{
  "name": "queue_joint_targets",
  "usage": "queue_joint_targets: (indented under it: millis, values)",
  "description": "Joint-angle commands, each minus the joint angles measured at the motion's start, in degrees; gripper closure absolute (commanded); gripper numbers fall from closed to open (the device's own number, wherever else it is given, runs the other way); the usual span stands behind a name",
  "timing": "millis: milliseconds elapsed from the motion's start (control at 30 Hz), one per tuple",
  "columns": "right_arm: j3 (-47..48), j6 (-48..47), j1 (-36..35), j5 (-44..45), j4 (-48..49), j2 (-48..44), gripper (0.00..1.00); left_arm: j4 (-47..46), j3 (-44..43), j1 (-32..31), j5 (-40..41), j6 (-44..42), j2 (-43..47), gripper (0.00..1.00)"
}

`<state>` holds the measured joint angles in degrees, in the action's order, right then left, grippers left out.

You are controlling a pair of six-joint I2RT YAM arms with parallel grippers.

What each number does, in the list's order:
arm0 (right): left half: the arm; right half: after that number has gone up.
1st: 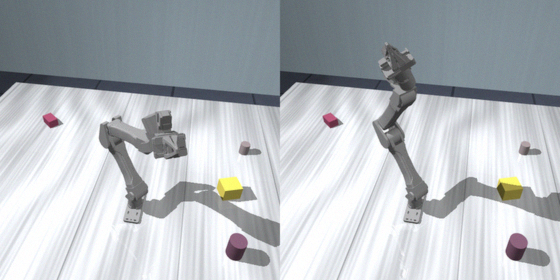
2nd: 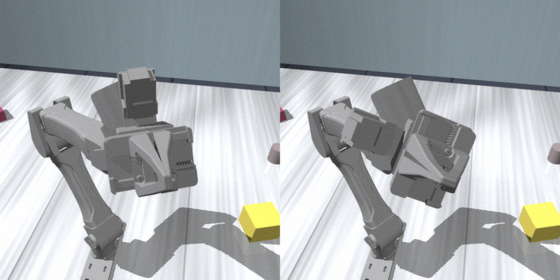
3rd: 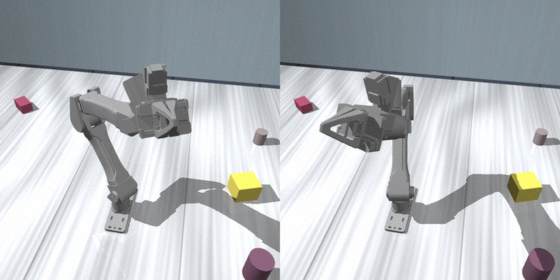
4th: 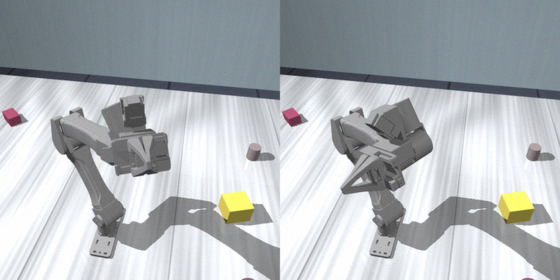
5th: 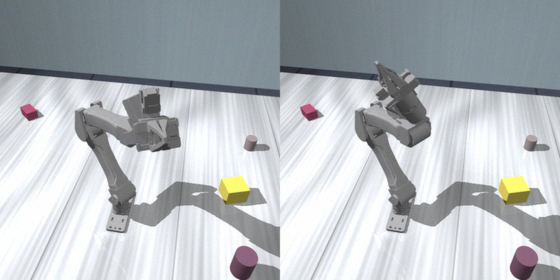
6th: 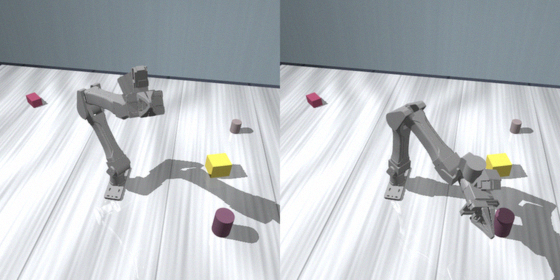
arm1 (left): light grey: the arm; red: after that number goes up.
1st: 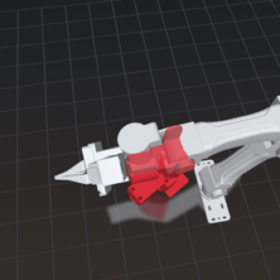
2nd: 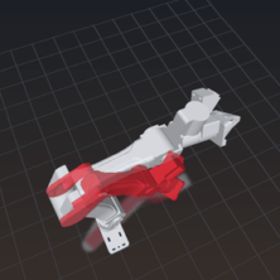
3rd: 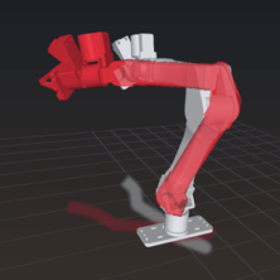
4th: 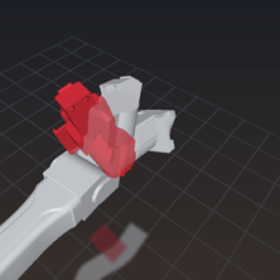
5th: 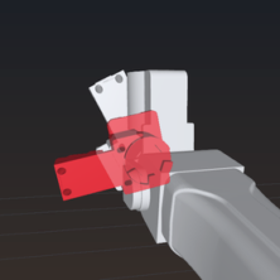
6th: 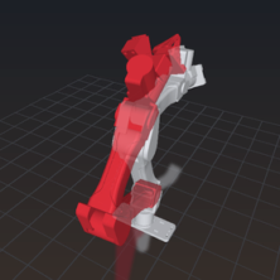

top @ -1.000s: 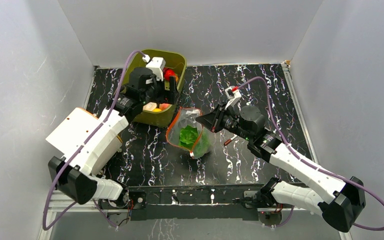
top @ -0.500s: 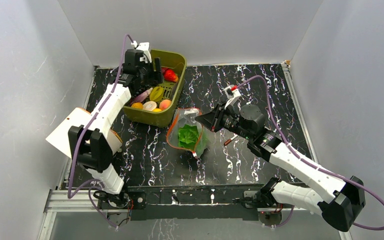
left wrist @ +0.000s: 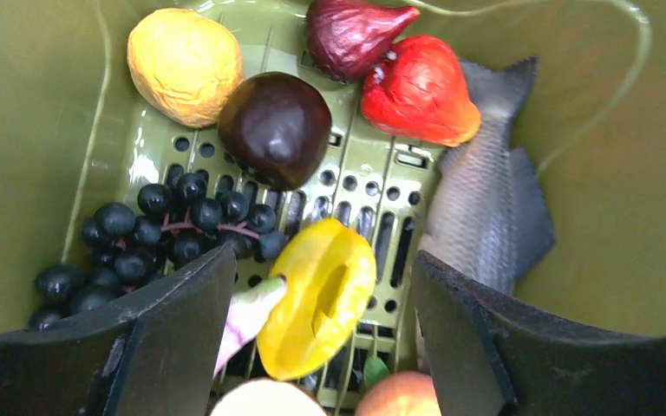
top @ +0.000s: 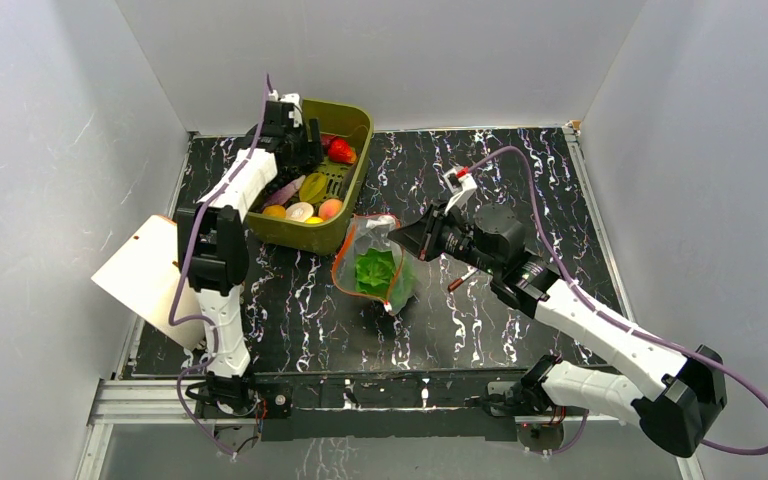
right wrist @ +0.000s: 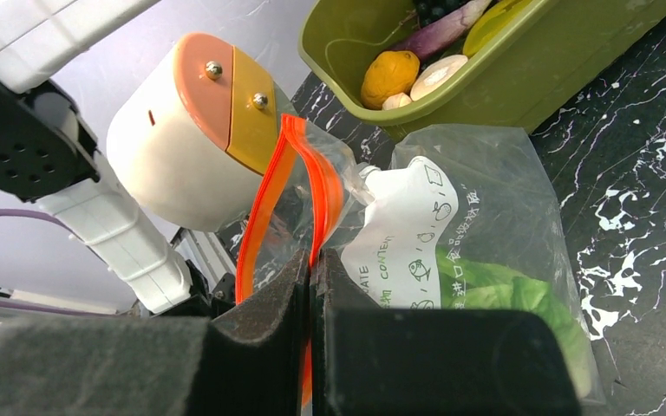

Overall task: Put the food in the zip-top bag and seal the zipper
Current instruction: Pick up the fake fruit from the bin.

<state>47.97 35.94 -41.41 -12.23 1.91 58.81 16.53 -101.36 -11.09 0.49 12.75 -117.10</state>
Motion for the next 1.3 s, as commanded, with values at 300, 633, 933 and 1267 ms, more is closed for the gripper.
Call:
queue_joint_targets:
  millis: [300, 633, 933, 1267]
  values:
    - [5.0, -1.8, 0.0, 0.6, 0.8, 0.1, 1.00, -7.0, -9.9, 1.4, 6.0, -3.5, -11.0, 0.28]
    - [4.4, -2.2, -0.1, 1.0, 0.8, -1.4, 1.00, -8.1, -12.4, 1.6, 5.4, -3.8, -16.7, 0.32]
    - [2.6, -2.0, -0.1, 1.6, 1.0, -3.3, 1.00, -9.6, -10.4, 1.6, 4.0, -3.6, -14.7, 0.64]
    - [1.8, -0.3, -0.1, 3.9, -1.0, -3.0, 1.00, -9.8, -2.1, 1.6, 0.2, 0.7, -3.4, 0.64]
